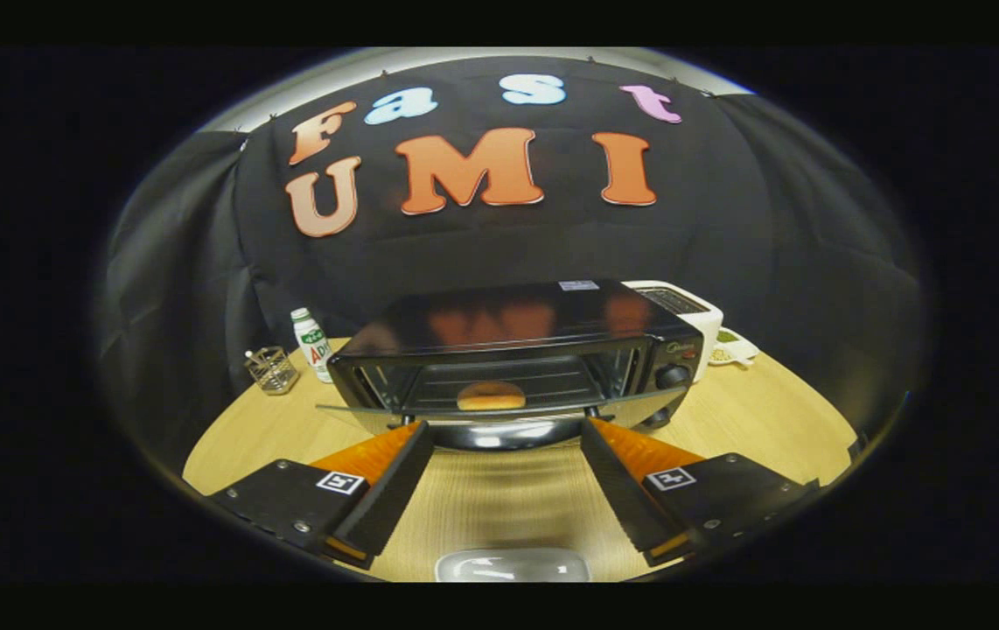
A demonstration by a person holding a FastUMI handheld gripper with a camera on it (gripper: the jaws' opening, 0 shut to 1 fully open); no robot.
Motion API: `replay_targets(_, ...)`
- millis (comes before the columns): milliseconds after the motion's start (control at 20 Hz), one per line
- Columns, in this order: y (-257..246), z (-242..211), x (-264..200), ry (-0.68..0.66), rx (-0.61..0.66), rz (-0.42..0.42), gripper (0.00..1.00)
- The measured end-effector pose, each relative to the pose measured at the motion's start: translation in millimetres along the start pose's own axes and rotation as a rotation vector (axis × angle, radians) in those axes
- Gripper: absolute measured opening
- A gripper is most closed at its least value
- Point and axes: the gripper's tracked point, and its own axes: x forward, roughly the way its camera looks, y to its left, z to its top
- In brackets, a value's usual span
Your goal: Open the toaster oven, put the food inside, and close the toaster oven door.
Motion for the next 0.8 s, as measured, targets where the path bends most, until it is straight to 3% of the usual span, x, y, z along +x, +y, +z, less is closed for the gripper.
replay_targets(500, 5, 42, 19, -0.046, 0.006, 0.007, 1.0)
replay_targets(800, 0, 115, -13, -0.136, -0.049, 0.01, 1.0)
